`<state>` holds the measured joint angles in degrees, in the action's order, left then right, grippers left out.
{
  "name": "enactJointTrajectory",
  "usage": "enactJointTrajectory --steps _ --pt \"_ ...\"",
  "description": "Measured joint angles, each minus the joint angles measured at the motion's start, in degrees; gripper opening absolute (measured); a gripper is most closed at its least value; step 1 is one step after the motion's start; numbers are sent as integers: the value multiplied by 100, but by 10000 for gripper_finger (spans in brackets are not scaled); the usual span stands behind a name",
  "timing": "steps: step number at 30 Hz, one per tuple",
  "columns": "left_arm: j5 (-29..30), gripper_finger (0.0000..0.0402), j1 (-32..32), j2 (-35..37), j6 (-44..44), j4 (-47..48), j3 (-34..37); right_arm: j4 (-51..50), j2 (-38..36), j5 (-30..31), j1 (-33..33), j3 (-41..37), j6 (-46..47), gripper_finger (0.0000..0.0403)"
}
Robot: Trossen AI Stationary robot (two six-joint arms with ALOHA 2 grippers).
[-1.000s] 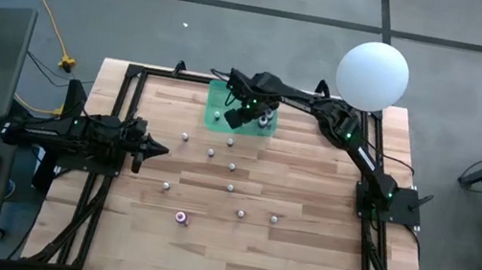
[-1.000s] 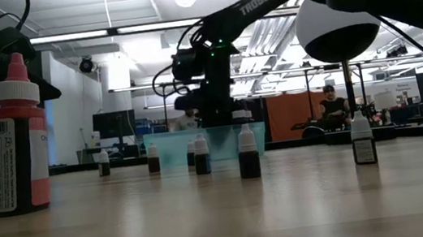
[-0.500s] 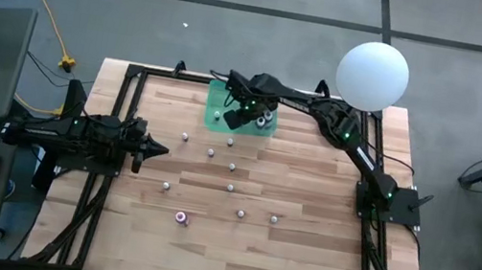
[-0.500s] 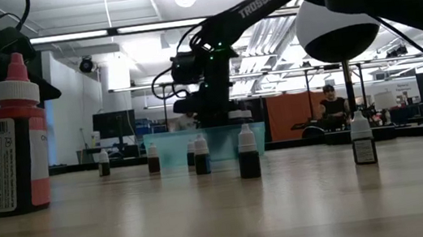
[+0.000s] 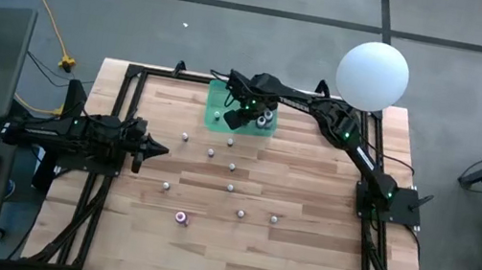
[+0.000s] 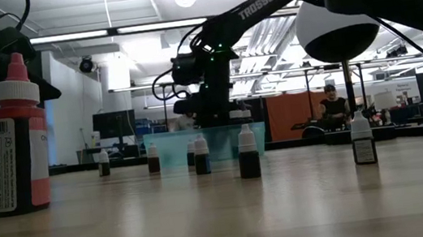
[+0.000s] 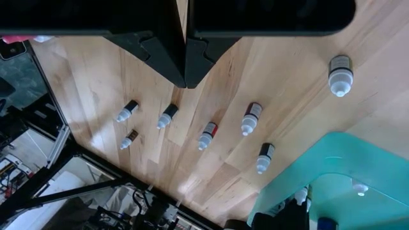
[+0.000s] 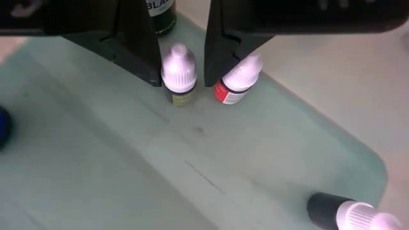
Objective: Pick & Place food coloring
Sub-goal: Put the small green food coloring into the bin, then put the large red food coloring into the bin
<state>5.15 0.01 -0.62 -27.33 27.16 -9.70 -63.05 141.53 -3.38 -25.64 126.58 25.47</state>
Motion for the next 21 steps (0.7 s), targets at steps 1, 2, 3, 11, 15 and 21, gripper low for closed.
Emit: enactJointTrajectory --steps 1,2,3,11,15,21 --pt "0 0 1 0 0 0 0 0 0 3 -6 2 -5 116" --pt "0 0 0 1 0 0 -1 0 0 12 -13 2 -14 124" --pt "0 0 1 0 0 0 -2 -1 0 18 -15 1 -17 131" --pt "0 0 1 0 0 0 0 -10 -23 32 -25 2 -145 169" --pt "0 0 2 0 0 0 -1 31 -152 72 -38 2 -152 174" --pt "-2 0 2 0 0 0 0 46 -448 150 -120 4 -194 174"
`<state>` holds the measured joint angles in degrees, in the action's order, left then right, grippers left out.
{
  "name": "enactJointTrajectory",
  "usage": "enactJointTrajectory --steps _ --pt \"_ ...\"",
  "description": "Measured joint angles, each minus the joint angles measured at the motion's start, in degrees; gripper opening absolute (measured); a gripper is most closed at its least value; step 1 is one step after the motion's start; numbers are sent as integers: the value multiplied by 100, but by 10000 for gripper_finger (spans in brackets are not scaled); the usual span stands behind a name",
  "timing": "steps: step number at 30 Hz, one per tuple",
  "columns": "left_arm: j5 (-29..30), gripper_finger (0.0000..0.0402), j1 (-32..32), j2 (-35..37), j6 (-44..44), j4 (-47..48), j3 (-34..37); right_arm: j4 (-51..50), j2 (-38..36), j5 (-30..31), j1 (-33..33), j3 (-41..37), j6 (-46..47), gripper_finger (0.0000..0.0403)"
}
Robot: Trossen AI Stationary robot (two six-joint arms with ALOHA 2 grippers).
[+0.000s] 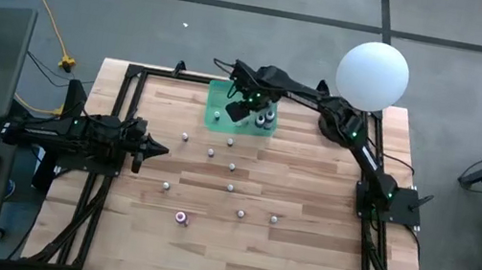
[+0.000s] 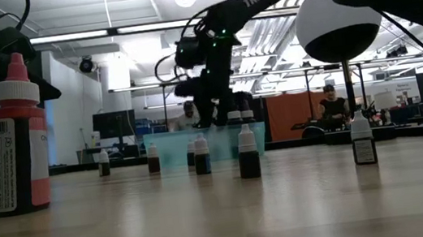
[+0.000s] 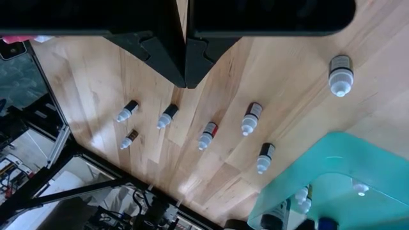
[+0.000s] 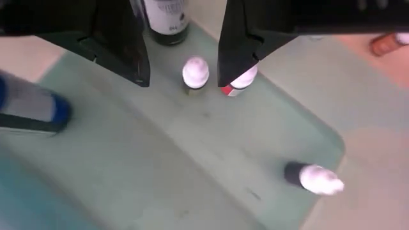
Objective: Pick & Place food coloring
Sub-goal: Put the large red food coloring into the bin
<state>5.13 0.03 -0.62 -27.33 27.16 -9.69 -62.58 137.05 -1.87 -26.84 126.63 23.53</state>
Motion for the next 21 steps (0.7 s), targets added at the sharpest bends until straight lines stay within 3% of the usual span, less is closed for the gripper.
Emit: enactJointTrajectory --steps 12,21 --pt "0 0 -1 0 0 1 -1 86 -1094 -51 100 4 -895 174" --pt "0 0 -2 0 0 0 -1 105 -1958 -880 748 7 -2404 172"
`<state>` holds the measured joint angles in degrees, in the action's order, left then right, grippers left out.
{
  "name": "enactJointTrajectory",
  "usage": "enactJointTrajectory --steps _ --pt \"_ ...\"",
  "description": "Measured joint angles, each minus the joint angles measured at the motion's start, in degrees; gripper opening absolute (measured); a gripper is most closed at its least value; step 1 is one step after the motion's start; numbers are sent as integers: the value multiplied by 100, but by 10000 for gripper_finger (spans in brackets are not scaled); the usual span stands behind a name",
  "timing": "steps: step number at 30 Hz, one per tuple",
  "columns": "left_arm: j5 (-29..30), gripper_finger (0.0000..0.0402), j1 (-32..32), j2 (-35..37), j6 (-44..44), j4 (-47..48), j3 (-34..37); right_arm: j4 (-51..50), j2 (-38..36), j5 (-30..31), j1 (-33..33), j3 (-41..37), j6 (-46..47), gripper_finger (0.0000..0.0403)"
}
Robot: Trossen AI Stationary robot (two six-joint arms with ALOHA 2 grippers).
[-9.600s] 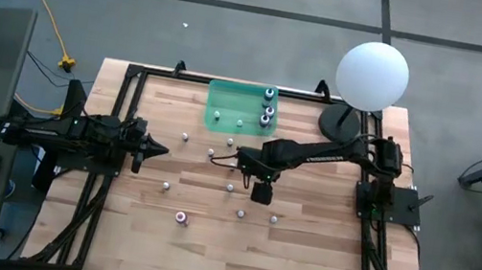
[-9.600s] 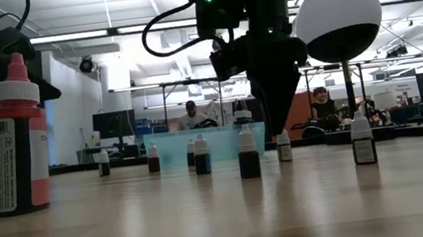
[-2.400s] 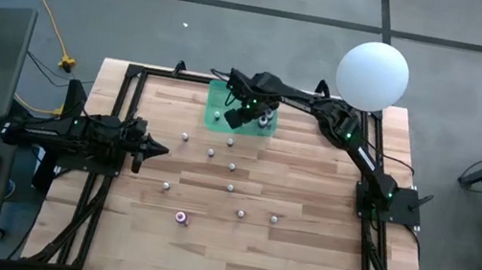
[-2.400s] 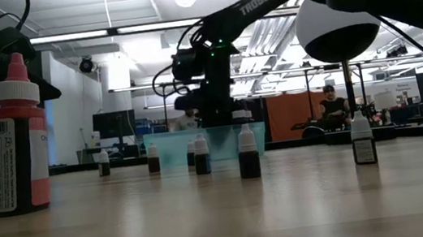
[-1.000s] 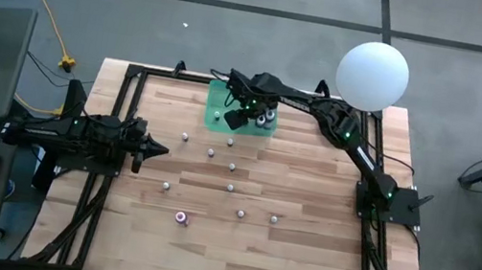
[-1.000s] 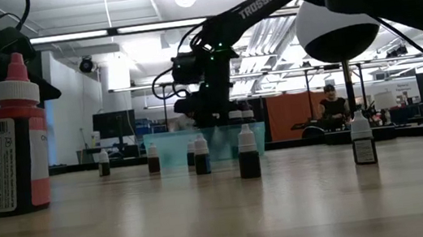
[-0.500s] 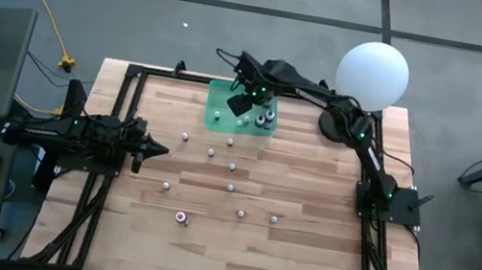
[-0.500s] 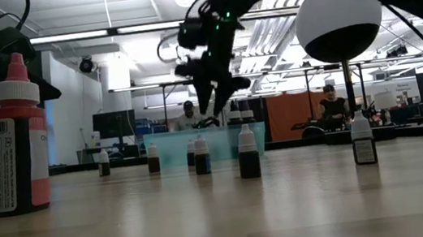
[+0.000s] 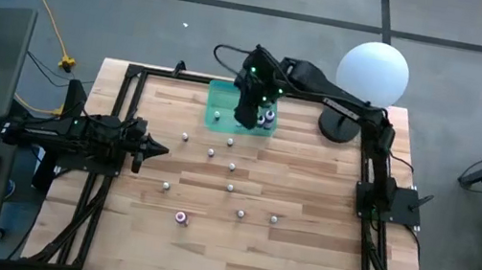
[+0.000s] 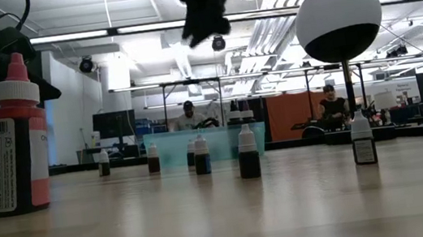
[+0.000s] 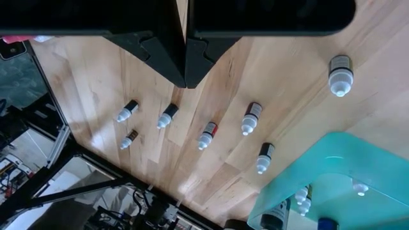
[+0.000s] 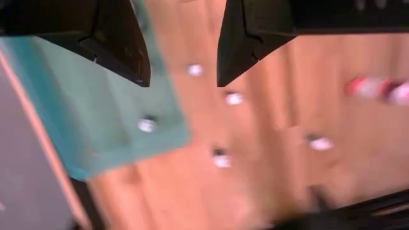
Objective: Pick & Place food coloring
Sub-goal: Put the large red food coloring into the bin
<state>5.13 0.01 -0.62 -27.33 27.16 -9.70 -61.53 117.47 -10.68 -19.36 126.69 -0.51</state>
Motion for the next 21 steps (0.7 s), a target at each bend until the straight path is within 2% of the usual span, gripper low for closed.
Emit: enactJointTrajectory --steps 6,12,18,21 --pt "0 0 2 0 0 0 1 -48 -107 -372 725 2 87 171" --pt "0 0 2 0 0 0 -1 302 -64 -142 1588 -505 306 170" --pt "0 0 2 0 0 0 -1 1823 -59 74 2308 -1739 855 167" --pt "0 0 1 0 0 0 -1 2926 -59 182 2585 -2470 1152 167"
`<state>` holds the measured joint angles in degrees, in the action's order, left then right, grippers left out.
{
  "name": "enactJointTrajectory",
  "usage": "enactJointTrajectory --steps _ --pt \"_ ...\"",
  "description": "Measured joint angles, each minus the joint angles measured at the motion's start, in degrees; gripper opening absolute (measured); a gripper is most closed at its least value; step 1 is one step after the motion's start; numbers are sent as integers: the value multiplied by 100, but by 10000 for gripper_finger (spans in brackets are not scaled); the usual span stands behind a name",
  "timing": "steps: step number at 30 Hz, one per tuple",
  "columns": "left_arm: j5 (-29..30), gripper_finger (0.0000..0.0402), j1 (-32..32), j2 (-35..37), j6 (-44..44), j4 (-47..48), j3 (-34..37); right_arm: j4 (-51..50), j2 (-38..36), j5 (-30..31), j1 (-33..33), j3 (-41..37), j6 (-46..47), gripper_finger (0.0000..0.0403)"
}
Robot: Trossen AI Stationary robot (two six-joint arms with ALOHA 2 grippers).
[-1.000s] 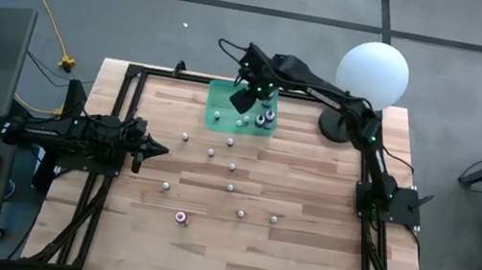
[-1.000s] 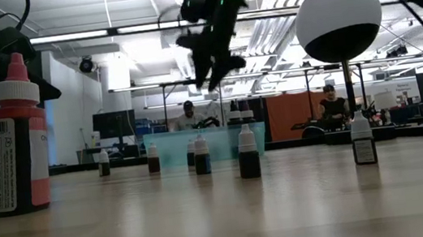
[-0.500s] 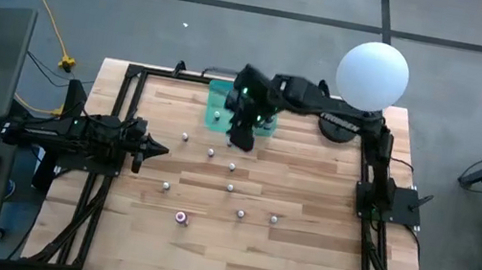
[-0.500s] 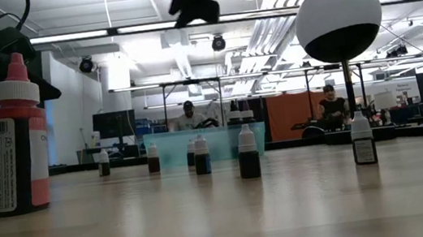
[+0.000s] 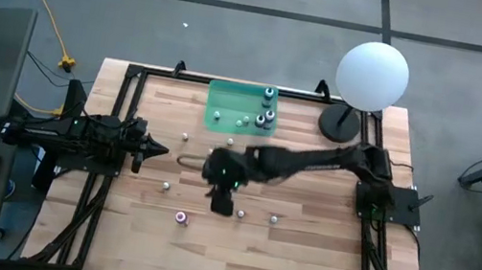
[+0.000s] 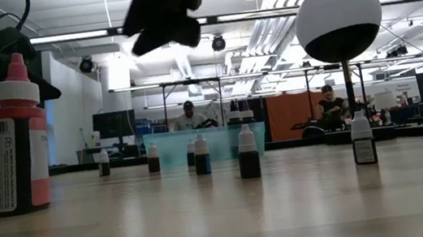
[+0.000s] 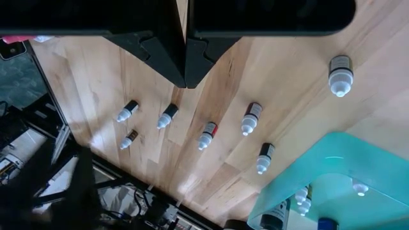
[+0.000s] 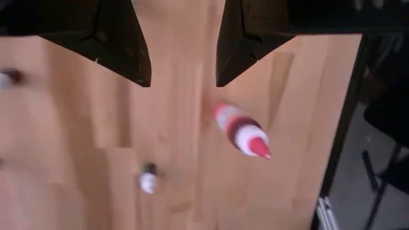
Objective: Pick & Place food coloring
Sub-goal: Put the large red food coloring into the bin
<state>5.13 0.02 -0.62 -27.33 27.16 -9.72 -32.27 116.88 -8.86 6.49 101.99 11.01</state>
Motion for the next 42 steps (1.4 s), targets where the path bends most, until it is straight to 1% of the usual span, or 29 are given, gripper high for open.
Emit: enactJointTrajectory --steps 5,8,12,16,19,26,30,32,39,42 --pt "0 0 1 0 0 0 2 1582 0 412 357 -823 284 168" --pt "0 0 0 0 0 0 2 2117 0 548 512 -1189 92 168" --pt "0 0 0 0 0 0 0 2969 0 648 664 -1637 55 168" --pt "0 0 -1 0 0 0 0 3761 0 1008 734 -2047 -114 168" --pt "1 0 1 0 0 0 0 4412 0 1051 743 -2265 -163 168" --pt "0 0 0 0 0 0 1 4765 12 934 761 -2360 -269 168" --pt "1 0 0 0 0 -1 2 5347 208 773 806 -2353 -224 168" --pt "0 0 0 0 0 0 1 5423 298 702 830 -2353 -198 173" --pt "0 0 1 0 0 0 0 5461 376 975 858 -2362 -80 222" --pt "0 0 0 0 0 1 1 5466 406 970 851 -2385 -92 242"
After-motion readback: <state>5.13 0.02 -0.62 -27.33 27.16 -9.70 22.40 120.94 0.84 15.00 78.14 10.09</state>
